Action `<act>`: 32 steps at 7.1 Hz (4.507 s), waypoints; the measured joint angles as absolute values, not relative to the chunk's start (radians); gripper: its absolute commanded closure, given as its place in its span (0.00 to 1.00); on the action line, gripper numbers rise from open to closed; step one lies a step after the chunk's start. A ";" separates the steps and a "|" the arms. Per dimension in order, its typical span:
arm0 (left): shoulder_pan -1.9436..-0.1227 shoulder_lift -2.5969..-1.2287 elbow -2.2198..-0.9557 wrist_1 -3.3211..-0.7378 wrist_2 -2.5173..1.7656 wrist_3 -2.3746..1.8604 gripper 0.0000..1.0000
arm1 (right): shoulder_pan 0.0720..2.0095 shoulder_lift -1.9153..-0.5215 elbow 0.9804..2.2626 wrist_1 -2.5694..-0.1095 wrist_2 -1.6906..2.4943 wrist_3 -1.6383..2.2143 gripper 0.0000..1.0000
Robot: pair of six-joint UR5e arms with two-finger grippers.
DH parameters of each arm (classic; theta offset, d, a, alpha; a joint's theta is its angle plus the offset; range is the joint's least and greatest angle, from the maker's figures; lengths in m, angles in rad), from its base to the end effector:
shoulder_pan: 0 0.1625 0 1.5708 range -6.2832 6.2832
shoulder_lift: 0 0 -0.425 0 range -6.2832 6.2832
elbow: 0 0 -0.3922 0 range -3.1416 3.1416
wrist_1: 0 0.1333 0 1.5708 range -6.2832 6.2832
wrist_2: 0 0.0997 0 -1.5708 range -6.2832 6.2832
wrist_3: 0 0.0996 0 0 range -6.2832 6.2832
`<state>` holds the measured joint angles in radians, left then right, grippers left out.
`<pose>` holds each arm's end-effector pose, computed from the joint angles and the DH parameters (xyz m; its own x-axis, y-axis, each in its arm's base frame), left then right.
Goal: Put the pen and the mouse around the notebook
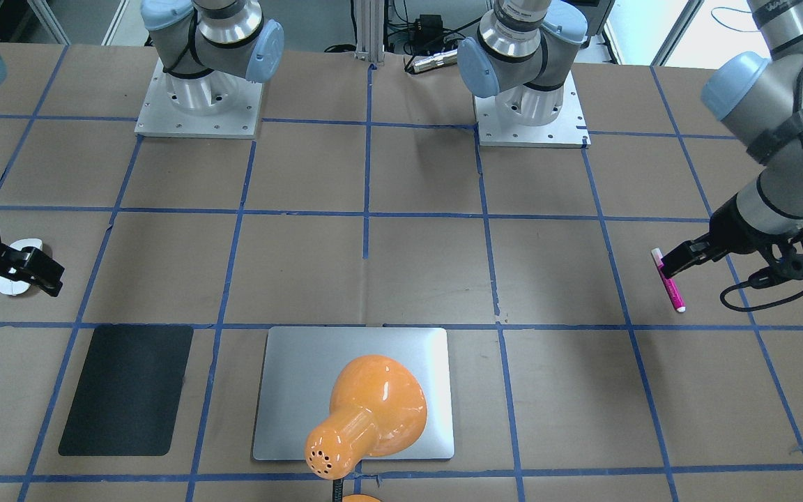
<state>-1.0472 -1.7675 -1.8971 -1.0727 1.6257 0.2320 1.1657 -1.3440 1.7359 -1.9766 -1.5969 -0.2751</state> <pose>0.1493 -0.5143 0.2815 -0.9571 -0.2857 -0.0477 -0.2875 0.9571 0.0369 -0.1002 -0.5654 0.3286 -0.9911 0.1298 0.0289 0.1297 0.9915 -0.0063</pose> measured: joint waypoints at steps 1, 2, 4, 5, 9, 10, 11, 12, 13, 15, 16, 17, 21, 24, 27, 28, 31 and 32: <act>-1.016 -1.809 -1.959 -0.935 1.626 0.323 0.00 | 1.084 -1.334 1.834 -2.101 -1.597 -0.388 0.00; -0.972 -1.842 -2.006 -0.851 1.625 0.374 0.00 | 1.006 -1.327 1.895 -2.168 -1.594 -0.506 0.00; -0.906 -1.878 -2.072 -0.786 1.621 0.430 0.18 | 0.886 -1.299 1.961 -2.206 -1.584 -0.716 0.02; -0.896 -1.885 -2.085 -0.780 1.621 0.450 0.64 | 0.855 -1.287 1.978 -2.208 -1.584 -0.773 0.03; -0.888 -1.894 -2.095 -0.778 1.577 0.478 1.00 | 0.831 -1.229 2.021 -2.276 -1.592 -0.821 0.56; -0.888 -1.891 -2.095 -0.779 1.565 0.478 1.00 | 0.830 -1.224 2.022 -2.280 -1.596 -0.820 0.65; -0.888 -1.885 -2.095 -0.783 1.546 0.477 1.00 | 0.830 -1.225 2.022 -2.277 -1.598 -0.818 0.66; -0.891 -1.872 -2.092 -0.797 1.526 0.460 1.00 | 0.833 -1.230 2.020 -2.271 -1.599 -0.814 0.66; -0.904 -1.844 -2.082 -0.845 1.518 0.390 1.00 | 0.841 -1.237 2.013 -2.269 -1.598 -0.802 0.66; -0.982 -1.748 -2.060 -1.026 1.506 0.130 1.00 | 0.918 -1.239 1.951 -2.264 -1.589 -0.720 0.65; -1.044 -1.698 -2.058 -1.093 1.501 -0.041 1.00 | 0.999 -1.227 1.902 -2.259 -1.573 -0.624 0.65; -1.130 -1.656 -2.060 -1.134 1.495 -0.255 1.00 | 1.097 -1.195 1.842 -2.255 -1.553 -0.504 0.66; -1.642 -1.658 -2.058 -1.092 1.462 -1.266 1.00 | 1.330 -1.020 1.652 -2.250 -1.535 -0.257 0.65; -1.833 -1.741 -2.052 -0.916 1.348 -1.787 1.00 | 1.355 -0.991 1.635 -2.244 -1.508 -0.213 0.00; -1.923 -1.863 -1.973 -0.853 1.330 -2.050 1.00 | 1.356 -1.013 1.618 -2.206 -1.504 -0.209 0.00; -1.937 -1.905 -1.939 -0.851 1.327 -2.117 1.00 | 1.361 -1.044 1.610 -2.177 -1.504 -0.207 0.00; -1.964 -1.994 -1.890 -0.843 1.358 -2.187 1.00 | 1.373 -1.238 1.597 -1.932 -1.504 -0.183 0.00; -1.970 -2.010 -1.876 -0.845 1.370 -2.185 0.93 | 1.389 -1.306 1.596 -1.855 -1.509 -0.160 0.00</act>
